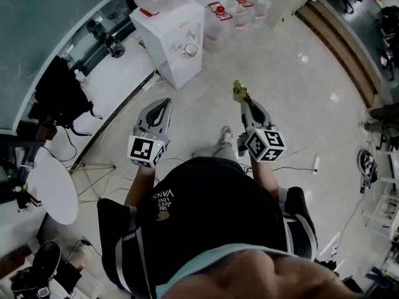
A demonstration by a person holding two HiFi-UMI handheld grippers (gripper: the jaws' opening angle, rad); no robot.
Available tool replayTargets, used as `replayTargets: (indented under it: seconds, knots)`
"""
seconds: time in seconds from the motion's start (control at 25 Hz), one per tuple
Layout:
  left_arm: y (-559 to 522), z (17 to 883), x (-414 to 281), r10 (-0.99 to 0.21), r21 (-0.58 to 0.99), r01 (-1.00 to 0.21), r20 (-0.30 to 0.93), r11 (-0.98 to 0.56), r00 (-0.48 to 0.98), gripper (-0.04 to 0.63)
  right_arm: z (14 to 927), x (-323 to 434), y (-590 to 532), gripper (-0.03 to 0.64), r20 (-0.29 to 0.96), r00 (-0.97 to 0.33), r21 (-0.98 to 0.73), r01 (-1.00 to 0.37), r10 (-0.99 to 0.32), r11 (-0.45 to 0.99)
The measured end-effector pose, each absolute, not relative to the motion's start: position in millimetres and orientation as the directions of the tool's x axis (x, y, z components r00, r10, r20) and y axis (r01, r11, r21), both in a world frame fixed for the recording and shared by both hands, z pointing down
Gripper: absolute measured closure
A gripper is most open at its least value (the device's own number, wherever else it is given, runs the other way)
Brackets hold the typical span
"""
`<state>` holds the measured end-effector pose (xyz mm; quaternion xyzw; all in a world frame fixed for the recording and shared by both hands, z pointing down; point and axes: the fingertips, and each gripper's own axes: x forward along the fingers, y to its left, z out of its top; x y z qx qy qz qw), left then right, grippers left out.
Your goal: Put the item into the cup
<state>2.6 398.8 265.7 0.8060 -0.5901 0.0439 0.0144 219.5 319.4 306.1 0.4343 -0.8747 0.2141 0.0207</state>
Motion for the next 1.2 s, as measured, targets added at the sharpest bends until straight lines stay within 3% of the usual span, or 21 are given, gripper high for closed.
replayTargets:
  seconds: [0.6, 1.2]
  knots:
    - [390, 290, -6, -0.945, 0.014, -0.954, 0.13, -0.301, 0.3, 0.575, 312, 212, 302, 0.56, 0.217, -0.629, -0.399, -0.755, -0.747, 0.52]
    - [272, 313, -1, -0.967, 0.023, -0.982, 0.168, -0.189, 0.19, 0.575, 335, 203, 170, 0.56, 0.275, -0.723, -0.397, -0.686, -0.634, 0.61]
